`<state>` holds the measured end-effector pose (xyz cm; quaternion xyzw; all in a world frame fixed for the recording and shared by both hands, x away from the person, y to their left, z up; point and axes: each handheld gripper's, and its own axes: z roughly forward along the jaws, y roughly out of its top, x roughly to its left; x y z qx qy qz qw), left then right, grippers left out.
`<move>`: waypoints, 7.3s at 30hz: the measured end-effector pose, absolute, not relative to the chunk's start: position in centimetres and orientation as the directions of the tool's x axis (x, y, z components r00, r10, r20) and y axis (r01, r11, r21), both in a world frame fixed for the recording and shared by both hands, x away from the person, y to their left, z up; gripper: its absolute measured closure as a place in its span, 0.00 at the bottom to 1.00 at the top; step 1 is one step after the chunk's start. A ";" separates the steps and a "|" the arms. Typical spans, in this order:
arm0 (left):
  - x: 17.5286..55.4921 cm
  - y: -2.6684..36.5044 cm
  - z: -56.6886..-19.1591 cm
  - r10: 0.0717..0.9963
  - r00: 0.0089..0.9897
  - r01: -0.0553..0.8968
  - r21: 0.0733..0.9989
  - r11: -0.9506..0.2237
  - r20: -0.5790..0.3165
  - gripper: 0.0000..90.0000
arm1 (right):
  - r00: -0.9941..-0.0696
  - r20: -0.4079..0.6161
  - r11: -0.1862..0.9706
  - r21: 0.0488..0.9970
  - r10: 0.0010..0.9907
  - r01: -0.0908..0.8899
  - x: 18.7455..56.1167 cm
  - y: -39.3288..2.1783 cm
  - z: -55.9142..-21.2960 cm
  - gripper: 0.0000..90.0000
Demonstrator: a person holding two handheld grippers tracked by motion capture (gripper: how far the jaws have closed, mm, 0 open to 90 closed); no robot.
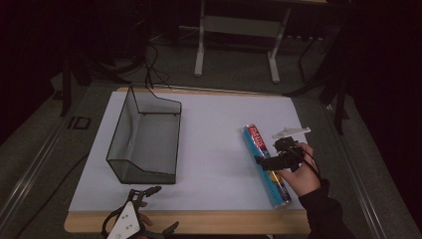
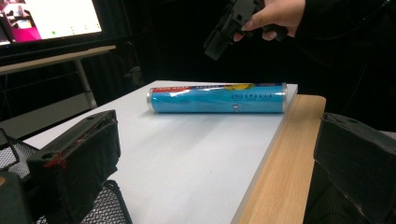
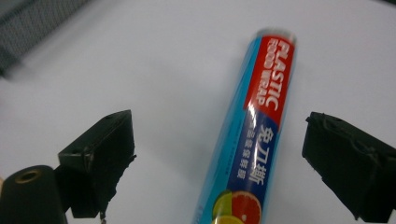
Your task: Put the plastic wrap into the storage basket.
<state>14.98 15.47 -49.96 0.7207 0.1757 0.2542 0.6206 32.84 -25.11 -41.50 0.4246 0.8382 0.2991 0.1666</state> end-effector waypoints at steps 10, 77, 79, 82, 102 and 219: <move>15.0 15.4 -50.0 0.564 0.811 -0.065 0.982 -0.179 0.156 0.01 | -0.562 -0.004 0.472 0.548 0.827 0.691 34.5 -24.6 -43.1 0.12; 15.2 15.0 -50.2 0.551 0.815 -0.072 0.975 -0.211 0.180 0.01 | -0.334 0.127 0.298 0.241 0.934 0.924 40.5 -26.0 -46.5 0.35; 15.2 15.0 -50.2 0.550 0.815 -0.073 0.975 -0.212 0.181 0.01 | -0.333 0.153 0.280 0.290 0.931 0.915 40.5 -25.9 -45.3 0.35; 15.1 15.0 -50.2 0.551 0.814 -0.075 0.975 -0.211 0.182 0.01 | -0.339 0.170 0.263 0.355 0.926 0.897 40.6 -25.6 -44.0 0.35; 15.2 15.0 -50.2 0.549 0.815 -0.076 0.973 -0.216 0.185 0.01 | -0.421 0.242 0.222 0.572 0.874 0.790 41.0 -19.5 -40.0 0.35; 15.3 15.3 -50.0 0.537 0.824 -0.078 0.975 -0.209 0.181 0.01 | -0.565 0.242 0.299 0.651 0.789 0.697 42.7 3.0 -45.1 0.16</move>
